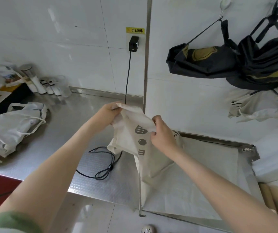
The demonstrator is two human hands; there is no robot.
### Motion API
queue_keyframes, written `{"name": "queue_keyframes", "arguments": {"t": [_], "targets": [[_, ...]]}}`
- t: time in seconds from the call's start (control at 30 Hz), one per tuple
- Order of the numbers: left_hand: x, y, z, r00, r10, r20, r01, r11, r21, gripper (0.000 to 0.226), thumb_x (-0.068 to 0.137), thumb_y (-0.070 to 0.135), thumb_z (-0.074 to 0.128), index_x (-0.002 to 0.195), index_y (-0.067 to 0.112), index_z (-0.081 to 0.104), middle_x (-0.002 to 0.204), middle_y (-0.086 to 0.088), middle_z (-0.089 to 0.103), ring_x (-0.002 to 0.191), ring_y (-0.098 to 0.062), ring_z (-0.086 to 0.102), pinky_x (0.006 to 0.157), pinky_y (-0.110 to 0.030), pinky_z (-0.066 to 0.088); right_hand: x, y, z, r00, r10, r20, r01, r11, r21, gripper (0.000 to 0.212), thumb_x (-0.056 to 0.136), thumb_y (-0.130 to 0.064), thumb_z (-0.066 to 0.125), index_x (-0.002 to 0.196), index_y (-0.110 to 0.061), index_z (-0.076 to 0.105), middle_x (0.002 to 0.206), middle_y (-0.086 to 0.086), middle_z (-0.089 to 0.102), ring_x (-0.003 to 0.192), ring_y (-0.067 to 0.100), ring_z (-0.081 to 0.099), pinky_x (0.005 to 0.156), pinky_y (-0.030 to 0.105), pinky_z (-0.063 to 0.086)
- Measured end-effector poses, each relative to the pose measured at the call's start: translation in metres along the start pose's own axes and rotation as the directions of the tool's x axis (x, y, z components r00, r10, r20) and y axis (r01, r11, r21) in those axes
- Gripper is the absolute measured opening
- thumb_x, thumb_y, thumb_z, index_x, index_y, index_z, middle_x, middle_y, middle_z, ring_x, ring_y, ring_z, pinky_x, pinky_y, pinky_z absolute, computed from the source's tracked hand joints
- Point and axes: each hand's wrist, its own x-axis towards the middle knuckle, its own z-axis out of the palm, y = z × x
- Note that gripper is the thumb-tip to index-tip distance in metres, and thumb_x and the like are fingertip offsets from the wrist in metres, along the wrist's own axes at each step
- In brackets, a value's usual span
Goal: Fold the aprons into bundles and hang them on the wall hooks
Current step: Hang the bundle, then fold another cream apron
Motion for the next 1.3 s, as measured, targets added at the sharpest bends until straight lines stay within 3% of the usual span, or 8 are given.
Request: {"name": "queue_keyframes", "arguments": {"t": [0.13,0.4,0.53,0.67,0.77,0.97,1.2,1.3], "targets": [[0.003,-0.017,-0.019,0.991,-0.065,-0.115,0.100,0.937,0.334,0.018,0.101,0.017,0.043,0.102,0.015,0.060,0.085,-0.007,0.058,0.068,-0.022,0.052,0.051,-0.025,0.039,-0.003,-0.006,0.005,0.989,-0.144,-0.024,0.143,0.988,-0.052,0.061,0.078,0.012,0.042,0.137,-0.005,0.036,0.119,0.012,0.045,0.109,0.024,0.044,0.084,0.033,0.042],[-0.007,-0.045,-0.039,0.983,-0.142,0.116,0.153,0.984,-0.090,0.037,0.089,-0.017,0.038,0.080,0.008,0.063,0.086,0.000,0.069,0.075,-0.011,0.063,0.064,-0.020,0.047,0.002,0.000,0.018,0.990,0.062,-0.128,-0.064,0.998,-0.012,0.042,0.090,0.006,0.041,0.129,-0.008,0.044,0.120,0.008,0.044,0.101,0.025,0.050,0.069,0.023,0.032],[-0.004,-0.043,-0.030,0.982,-0.128,-0.137,0.131,0.991,0.017,0.043,0.067,-0.023,0.022,0.053,0.008,0.048,0.044,0.010,0.052,0.040,-0.004,0.042,0.041,-0.014,0.032,0.001,-0.016,0.017,0.998,-0.048,0.038,0.054,0.983,-0.173,0.034,0.086,0.001,0.041,0.113,-0.012,0.057,0.110,0.005,0.054,0.101,0.025,0.051,0.074,0.034,0.041],[-0.005,-0.043,-0.033,0.985,-0.080,-0.152,0.077,0.997,-0.022,0.042,0.064,-0.020,0.017,0.053,0.009,0.045,0.048,-0.006,0.041,0.031,-0.009,0.032,0.036,-0.013,0.024,-0.006,-0.024,0.015,0.883,-0.123,0.454,0.059,0.987,0.152,0.022,0.096,-0.021,0.042,0.077,-0.015,0.052,0.060,-0.006,0.055,0.055,0.018,0.047,0.059,0.033,0.042],[-0.013,-0.038,-0.037,0.995,-0.099,-0.007,0.099,0.994,0.039,0.050,0.062,-0.020,0.015,0.048,0.015,0.047,0.048,-0.005,0.041,0.032,-0.010,0.034,0.035,-0.015,0.027,0.004,-0.010,0.017,0.905,0.046,0.422,-0.190,0.933,0.306,0.034,0.102,-0.039,0.033,0.110,-0.022,0.061,0.065,0.010,0.064,0.041,0.017,0.047,0.044,0.026,0.039],[-0.024,-0.024,-0.040,0.966,-0.084,0.244,0.090,0.996,-0.012,0.059,0.063,-0.026,0.017,0.037,0.018,0.048,0.067,-0.009,0.045,0.055,-0.010,0.048,0.051,-0.014,0.042,0.038,0.021,0.023,0.798,0.192,0.571,-0.025,0.957,-0.288,0.054,0.094,-0.024,0.048,0.146,-0.026,0.034,0.130,0.007,0.056,0.105,0.022,0.060,0.078,0.029,0.048],[-0.028,-0.027,-0.050,0.971,-0.039,0.236,0.065,0.993,-0.104,0.053,0.057,-0.024,0.020,0.036,0.019,0.044,0.071,-0.010,0.055,0.068,-0.017,0.054,0.059,-0.017,0.045,0.045,0.021,0.038,0.624,0.357,0.695,0.070,0.860,-0.506,0.045,0.085,-0.002,0.032,0.115,-0.008,0.065,0.093,0.014,0.064,0.054,0.019,0.050,0.043,0.024,0.038],[-0.025,-0.044,-0.060,0.992,-0.029,0.120,0.032,0.999,-0.021,0.033,0.051,-0.009,0.029,0.037,0.019,0.041,0.065,-0.012,0.040,0.062,-0.020,0.036,0.057,-0.025,0.029,0.050,0.029,0.045,0.738,0.305,0.603,0.056,0.862,-0.504,0.031,0.085,-0.002,0.036,0.094,-0.003,0.066,0.093,0.017,0.068,0.062,0.026,0.059,0.045,0.024,0.043]]}}
